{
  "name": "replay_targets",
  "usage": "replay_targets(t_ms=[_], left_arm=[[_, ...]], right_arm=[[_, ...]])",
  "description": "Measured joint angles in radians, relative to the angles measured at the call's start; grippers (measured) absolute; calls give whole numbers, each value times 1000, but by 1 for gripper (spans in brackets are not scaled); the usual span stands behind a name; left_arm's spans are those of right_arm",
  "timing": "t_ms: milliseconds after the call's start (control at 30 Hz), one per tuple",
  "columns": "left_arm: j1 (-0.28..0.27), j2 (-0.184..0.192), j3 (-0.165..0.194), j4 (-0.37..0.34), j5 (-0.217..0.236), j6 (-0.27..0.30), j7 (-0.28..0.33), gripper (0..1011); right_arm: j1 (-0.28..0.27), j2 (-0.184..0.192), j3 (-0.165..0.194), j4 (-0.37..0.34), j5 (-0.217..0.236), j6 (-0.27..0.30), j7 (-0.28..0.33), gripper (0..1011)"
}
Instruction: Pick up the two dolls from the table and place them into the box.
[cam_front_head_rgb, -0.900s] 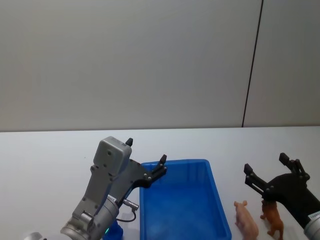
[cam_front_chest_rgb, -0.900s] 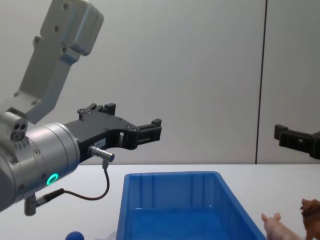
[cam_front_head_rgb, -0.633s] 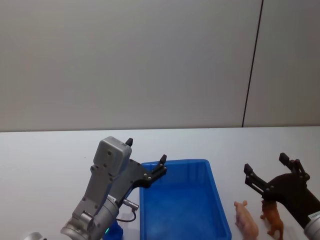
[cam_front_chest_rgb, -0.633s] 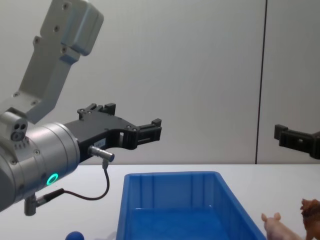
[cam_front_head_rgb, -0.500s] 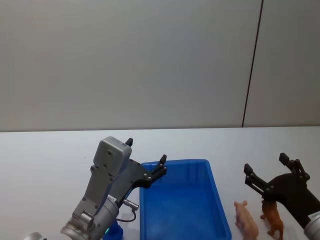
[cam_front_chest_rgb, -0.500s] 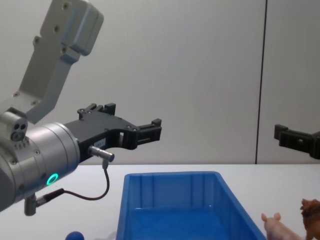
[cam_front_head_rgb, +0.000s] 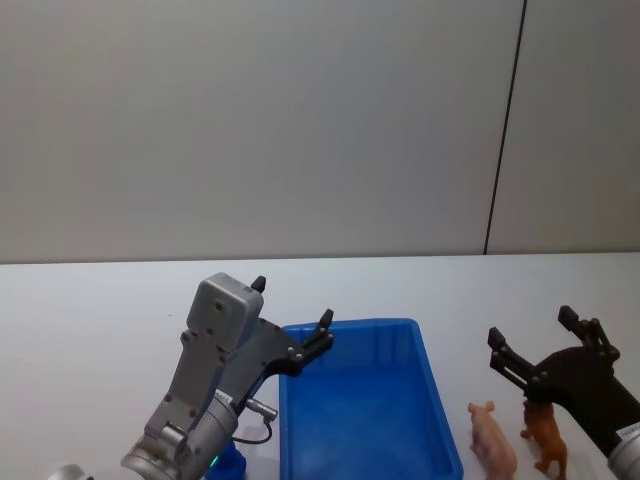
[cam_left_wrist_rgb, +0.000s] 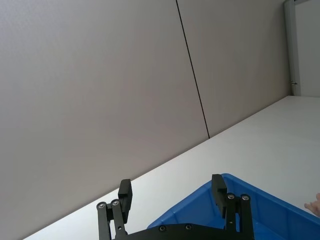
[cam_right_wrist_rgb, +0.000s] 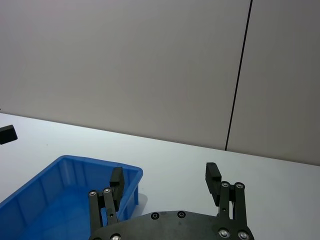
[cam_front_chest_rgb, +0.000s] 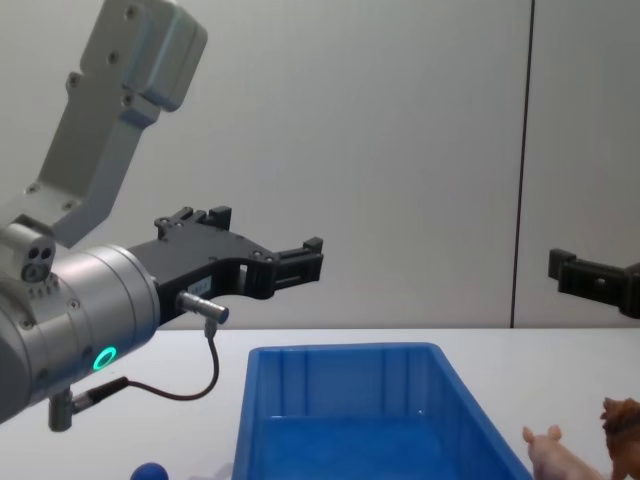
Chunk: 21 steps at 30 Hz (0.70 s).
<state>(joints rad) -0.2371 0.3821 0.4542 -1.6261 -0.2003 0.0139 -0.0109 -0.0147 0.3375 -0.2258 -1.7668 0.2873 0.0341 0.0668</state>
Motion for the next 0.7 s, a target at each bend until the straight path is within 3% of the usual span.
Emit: replay_targets(t_ms=[700], left_arm=[[0,0,0,0,0,0,0,1002]], right_arm=[[7,-2,3,9,1,3,2,1001]])
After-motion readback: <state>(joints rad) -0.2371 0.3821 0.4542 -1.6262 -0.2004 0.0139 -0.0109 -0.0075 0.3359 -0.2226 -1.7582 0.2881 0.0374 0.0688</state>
